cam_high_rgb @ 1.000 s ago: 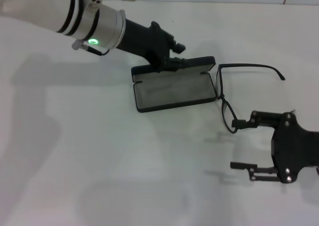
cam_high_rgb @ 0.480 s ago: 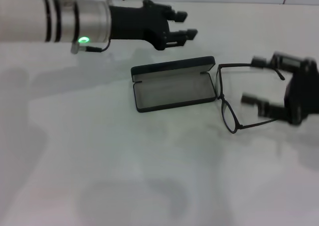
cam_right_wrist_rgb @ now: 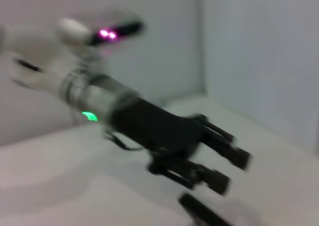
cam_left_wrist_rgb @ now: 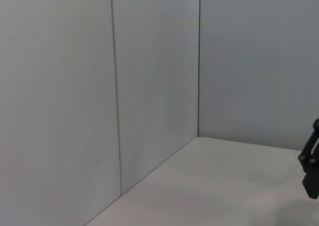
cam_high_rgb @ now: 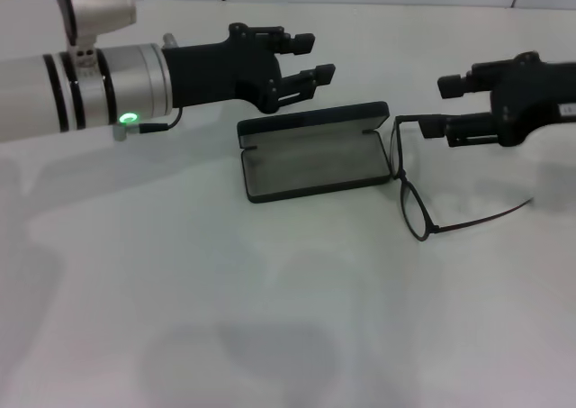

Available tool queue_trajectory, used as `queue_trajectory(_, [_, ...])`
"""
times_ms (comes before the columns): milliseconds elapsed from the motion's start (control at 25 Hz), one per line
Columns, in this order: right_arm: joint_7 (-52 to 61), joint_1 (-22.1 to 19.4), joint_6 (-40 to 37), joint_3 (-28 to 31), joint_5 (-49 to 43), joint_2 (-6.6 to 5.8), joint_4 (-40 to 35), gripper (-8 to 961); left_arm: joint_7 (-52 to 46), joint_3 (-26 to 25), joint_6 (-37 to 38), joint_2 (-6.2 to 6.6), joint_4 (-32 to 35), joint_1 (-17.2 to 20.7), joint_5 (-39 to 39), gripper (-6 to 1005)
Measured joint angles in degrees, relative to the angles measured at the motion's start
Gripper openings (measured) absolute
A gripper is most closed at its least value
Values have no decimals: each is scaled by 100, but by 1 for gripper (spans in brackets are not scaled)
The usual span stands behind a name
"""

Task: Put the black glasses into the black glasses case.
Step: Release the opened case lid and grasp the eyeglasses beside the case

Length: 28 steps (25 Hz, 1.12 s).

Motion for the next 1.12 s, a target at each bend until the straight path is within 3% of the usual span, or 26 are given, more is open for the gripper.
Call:
queue_trajectory(280, [2529,945,-792,-209,-1925,39,-670,641,102,0,13,4,6,57,43,483])
queue_trajectory(440, [3333,1295,-700,-818,-2735,53,-578,632,111,0,29,11,-11,59,93,483])
queue_trajectory(760, [3861,1456,214,-1967,-2914,84,-220,614,113,0,32,13,-54,4,244,482])
queue_trajectory(1120, [4038,1748,1109,-2358,-2934,91,793,594,256,1,33,11,-59,11,267,482])
